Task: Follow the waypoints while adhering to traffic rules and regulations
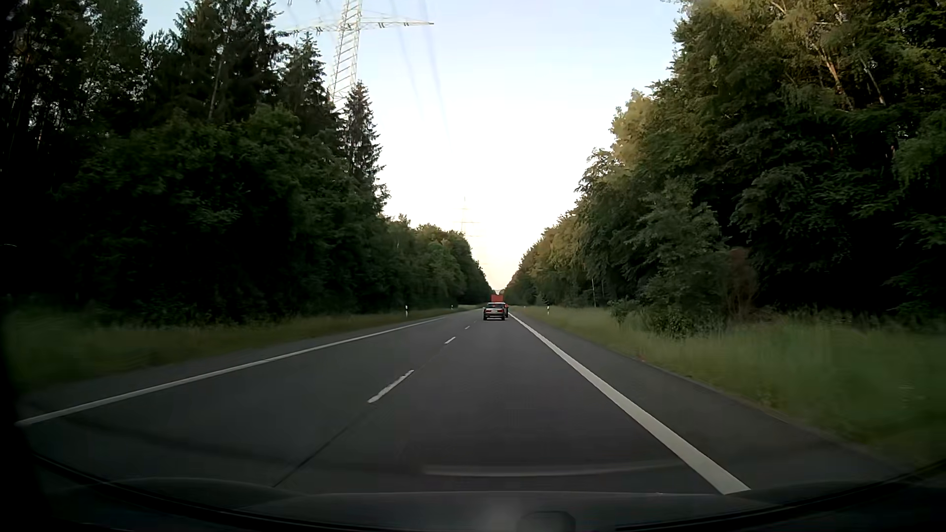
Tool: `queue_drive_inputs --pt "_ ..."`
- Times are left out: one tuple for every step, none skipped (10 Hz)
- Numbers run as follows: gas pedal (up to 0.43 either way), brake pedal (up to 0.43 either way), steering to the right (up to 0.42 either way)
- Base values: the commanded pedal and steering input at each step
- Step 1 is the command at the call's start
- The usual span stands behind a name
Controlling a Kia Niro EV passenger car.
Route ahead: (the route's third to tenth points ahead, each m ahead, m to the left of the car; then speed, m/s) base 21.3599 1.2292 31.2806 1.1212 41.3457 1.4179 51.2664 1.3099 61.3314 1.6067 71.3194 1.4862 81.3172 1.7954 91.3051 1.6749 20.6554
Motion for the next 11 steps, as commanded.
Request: queue_drive_inputs --pt "0.059 0.018 0.002" --pt "0.059 0.024 0.001" --pt "0.059 0.024 0.0" --pt "0.059 0.018 0.0" --pt "0.059 0.024 0.001" --pt "0.059 0.024 0.0" --pt "0.059 0.024 0.0" --pt "0.059 0.018 0.001" --pt "0.059 0.024 0.0" --pt "0.047 0.018 0.001" --pt "0.047 0.018 0.0"
